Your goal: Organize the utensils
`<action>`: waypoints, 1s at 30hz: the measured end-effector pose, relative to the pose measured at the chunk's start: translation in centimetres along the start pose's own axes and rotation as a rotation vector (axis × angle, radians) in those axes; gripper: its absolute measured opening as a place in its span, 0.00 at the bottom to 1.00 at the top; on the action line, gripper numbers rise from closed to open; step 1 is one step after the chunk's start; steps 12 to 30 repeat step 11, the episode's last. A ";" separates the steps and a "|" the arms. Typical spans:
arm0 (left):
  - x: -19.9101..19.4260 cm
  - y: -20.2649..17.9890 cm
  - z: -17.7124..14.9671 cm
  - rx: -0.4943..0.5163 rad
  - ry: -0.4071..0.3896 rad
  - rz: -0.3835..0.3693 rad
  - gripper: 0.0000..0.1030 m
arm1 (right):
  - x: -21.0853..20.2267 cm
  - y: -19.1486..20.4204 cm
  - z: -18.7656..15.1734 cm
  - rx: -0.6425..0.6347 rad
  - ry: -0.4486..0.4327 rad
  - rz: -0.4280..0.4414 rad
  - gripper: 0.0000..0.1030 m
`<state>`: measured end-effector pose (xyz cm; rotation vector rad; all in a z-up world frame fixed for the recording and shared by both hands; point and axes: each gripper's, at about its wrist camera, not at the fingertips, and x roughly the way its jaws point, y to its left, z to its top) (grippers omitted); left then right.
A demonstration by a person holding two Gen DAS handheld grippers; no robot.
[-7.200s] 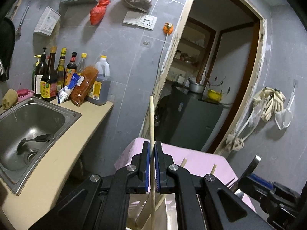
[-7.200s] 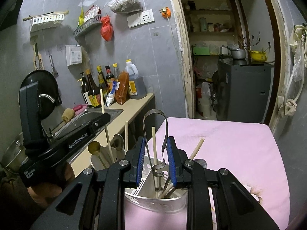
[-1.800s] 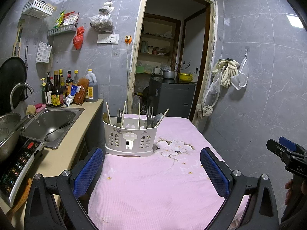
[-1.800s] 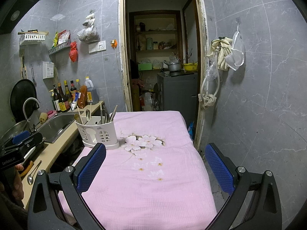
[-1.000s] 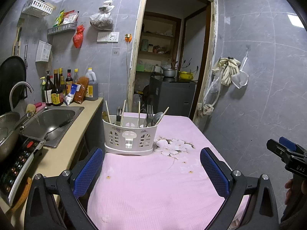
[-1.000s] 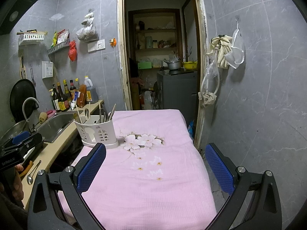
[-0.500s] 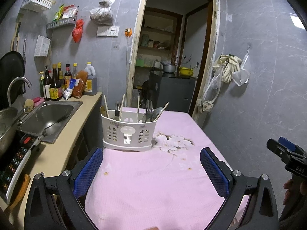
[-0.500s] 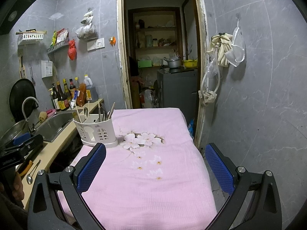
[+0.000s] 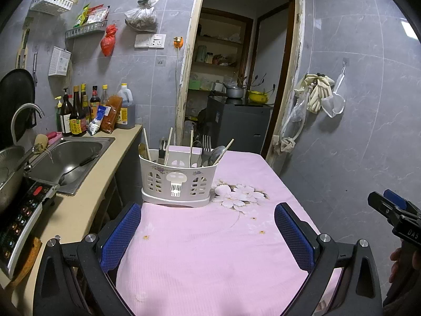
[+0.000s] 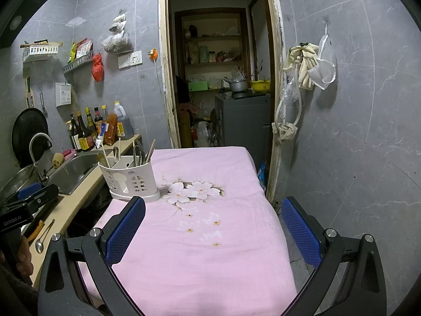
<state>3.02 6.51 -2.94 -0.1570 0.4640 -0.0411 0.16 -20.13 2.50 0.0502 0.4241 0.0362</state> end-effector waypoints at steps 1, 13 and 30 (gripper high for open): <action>0.1 0.0 0.1 0.000 0.000 0.001 0.99 | -0.1 0.0 0.0 0.000 0.001 0.000 0.98; 0.7 -0.3 0.2 0.007 0.014 -0.001 0.99 | -1.2 0.3 -1.0 0.003 0.017 -0.001 0.98; 0.7 -0.3 0.2 0.007 0.014 -0.001 0.99 | -1.2 0.3 -1.0 0.003 0.017 -0.001 0.98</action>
